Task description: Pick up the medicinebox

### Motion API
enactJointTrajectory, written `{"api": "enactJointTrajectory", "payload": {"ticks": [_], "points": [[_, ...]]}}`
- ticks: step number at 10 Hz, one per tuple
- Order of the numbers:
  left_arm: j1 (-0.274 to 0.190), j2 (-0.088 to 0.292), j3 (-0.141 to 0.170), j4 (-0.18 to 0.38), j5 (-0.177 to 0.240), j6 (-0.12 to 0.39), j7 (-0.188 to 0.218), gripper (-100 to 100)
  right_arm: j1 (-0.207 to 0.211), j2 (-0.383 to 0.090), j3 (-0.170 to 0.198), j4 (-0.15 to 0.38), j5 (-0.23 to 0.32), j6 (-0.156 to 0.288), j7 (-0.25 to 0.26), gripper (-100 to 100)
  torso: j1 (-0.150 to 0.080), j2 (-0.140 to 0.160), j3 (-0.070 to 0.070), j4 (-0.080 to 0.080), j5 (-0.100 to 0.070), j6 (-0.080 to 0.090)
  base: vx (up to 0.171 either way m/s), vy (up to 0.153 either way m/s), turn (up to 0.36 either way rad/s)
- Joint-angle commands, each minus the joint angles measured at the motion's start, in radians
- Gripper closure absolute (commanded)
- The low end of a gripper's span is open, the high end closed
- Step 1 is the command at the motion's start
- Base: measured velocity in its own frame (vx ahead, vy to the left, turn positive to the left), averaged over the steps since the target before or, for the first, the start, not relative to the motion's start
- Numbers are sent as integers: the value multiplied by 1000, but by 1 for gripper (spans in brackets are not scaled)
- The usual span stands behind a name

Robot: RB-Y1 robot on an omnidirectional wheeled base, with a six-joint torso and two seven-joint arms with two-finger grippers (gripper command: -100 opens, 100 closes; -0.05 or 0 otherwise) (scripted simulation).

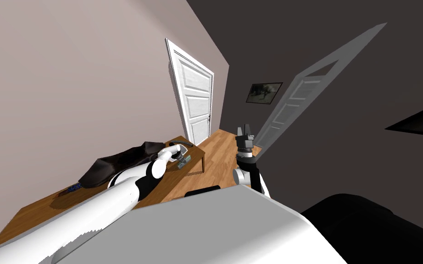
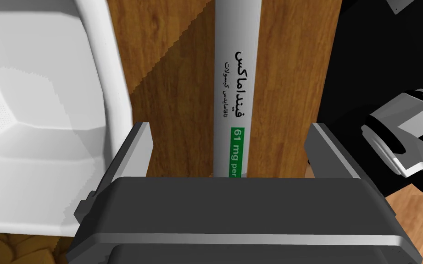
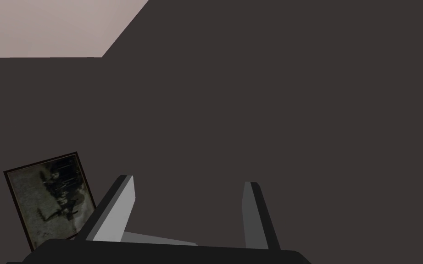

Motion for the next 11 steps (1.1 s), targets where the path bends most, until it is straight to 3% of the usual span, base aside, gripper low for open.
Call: {"api": "enactJointTrajectory", "payload": {"ticks": [1,2,4,6,8,10,11], "points": [[0,0,0,0,0,0,0,0,0,0,0,0,0,0,0,0,0,0,0,0,0,0,0,0,0],[46,16,25,-50,15,20,-13,-100,0,0,0,0,0,0,0,0,0,0,0,0,0,0,-6,-24,-278],[46,16,25,-51,15,20,-13,-100,0,0,0,0,0,0,0,0,-2,1,0,0,0,0,-6,-16,-59],[122,48,75,-136,46,61,-40,-100,0,0,0,0,0,0,0,0,-2,0,0,0,0,1,-5,-40,-306],[139,48,75,-153,46,61,-40,-100,0,0,0,0,0,0,0,0,-2,1,1,0,-1,0,-4,-21,-71],[231,81,125,-255,77,101,-67,-100,0,0,0,0,0,0,0,0,-2,1,0,0,0,0,0,-36,-321],[217,81,125,-185,77,101,-67,-100,0,0,0,0,0,0,0,0,-3,0,0,0,-1,1,-2,-26,-133]]}}
